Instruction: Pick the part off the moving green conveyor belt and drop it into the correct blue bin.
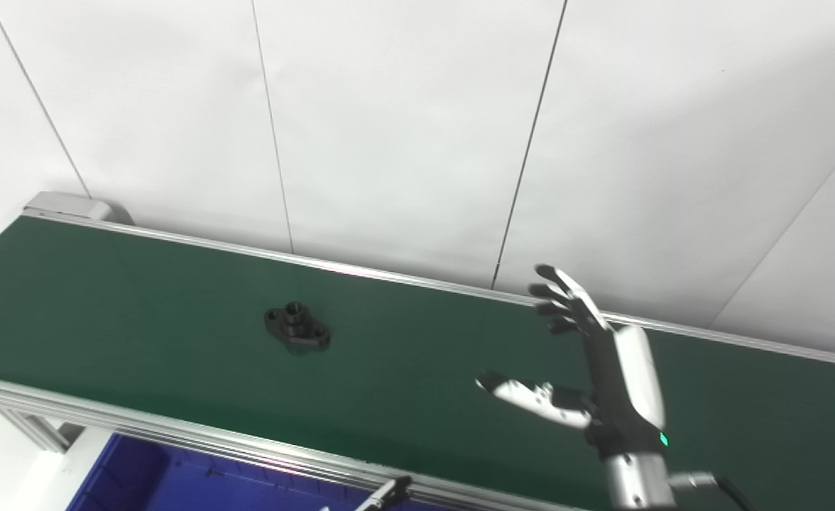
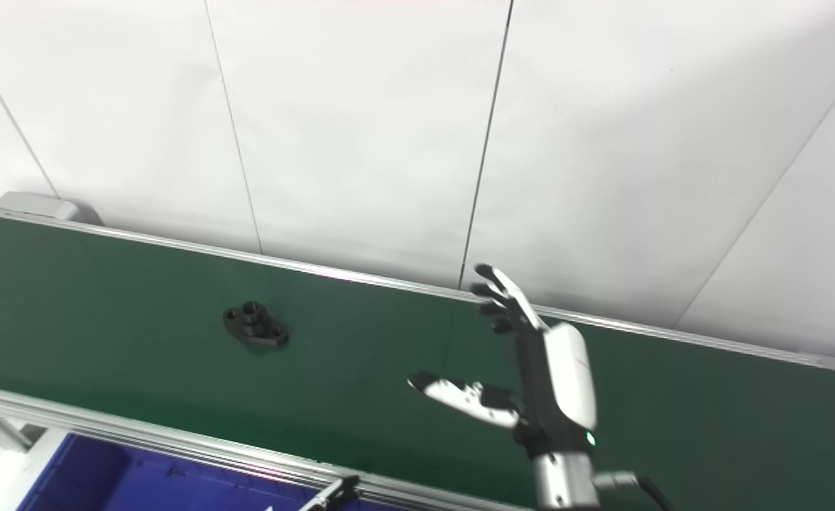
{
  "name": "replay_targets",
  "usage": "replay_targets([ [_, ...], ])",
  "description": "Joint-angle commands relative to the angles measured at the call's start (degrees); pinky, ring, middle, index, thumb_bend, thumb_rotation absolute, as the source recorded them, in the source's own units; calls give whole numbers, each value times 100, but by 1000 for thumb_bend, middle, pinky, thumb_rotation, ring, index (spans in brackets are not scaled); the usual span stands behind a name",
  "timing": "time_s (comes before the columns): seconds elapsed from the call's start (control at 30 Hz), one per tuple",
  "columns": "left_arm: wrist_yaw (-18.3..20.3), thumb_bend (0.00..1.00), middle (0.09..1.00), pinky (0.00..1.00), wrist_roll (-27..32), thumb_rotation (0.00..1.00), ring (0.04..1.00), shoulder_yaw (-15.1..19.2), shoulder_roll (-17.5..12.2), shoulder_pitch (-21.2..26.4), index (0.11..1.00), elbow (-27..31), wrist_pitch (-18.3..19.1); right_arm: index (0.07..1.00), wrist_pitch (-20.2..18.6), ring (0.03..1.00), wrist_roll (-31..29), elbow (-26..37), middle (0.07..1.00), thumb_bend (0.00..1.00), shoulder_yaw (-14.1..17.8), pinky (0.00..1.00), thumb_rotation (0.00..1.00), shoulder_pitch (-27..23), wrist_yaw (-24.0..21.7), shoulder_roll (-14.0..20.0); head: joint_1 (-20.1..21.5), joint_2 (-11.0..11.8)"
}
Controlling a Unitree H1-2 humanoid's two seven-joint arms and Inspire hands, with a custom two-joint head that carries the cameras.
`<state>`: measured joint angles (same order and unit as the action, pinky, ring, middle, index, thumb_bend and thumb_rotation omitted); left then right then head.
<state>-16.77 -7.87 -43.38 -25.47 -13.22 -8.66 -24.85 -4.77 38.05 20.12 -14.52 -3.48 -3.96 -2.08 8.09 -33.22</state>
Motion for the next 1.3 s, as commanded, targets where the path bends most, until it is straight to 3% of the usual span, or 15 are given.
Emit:
replay_targets([
  [0.0, -52, 874, 1000, 959, -76, 551, 1000, 21, -105, -25, 988, 207, -208, 861, -140, 694, 86, -39, 761, 804, -40, 617, 413, -284, 10, -97, -9, -5],
  [0.23, -172, 882, 1000, 989, -234, 578, 1000, -26, -207, -122, 999, 324, -207, 861, -286, 682, 133, -621, 750, 816, -122, 603, 412, -741, 31, -177, -52, -64],
  [0.5, -166, 922, 1000, 956, -354, 648, 996, 5, -261, -222, 1000, 388, -208, 869, -251, 677, 294, -1425, 741, 809, -324, 616, 405, -1249, 188, -263, -47, -91],
  [0.87, -181, 913, 998, 893, -611, 627, 959, -150, -307, -132, 983, 385, -207, 888, -307, 709, 299, -2711, 740, 810, -542, 657, 416, -2111, 227, -320, -143, -110],
  [1.03, -199, 907, 997, 877, -696, 608, 953, -209, -321, -115, 976, 427, -207, 893, -302, 715, 445, -3274, 749, 798, -793, 663, 442, -2462, 222, -328, -150, -128],
  [1.27, -218, 906, 994, 857, -745, 610, 944, -281, -299, -96, 982, 418, -207, 874, -334, 750, 578, -3803, 774, 804, -1097, 686, 400, -2804, 271, -398, -198, -150],
])
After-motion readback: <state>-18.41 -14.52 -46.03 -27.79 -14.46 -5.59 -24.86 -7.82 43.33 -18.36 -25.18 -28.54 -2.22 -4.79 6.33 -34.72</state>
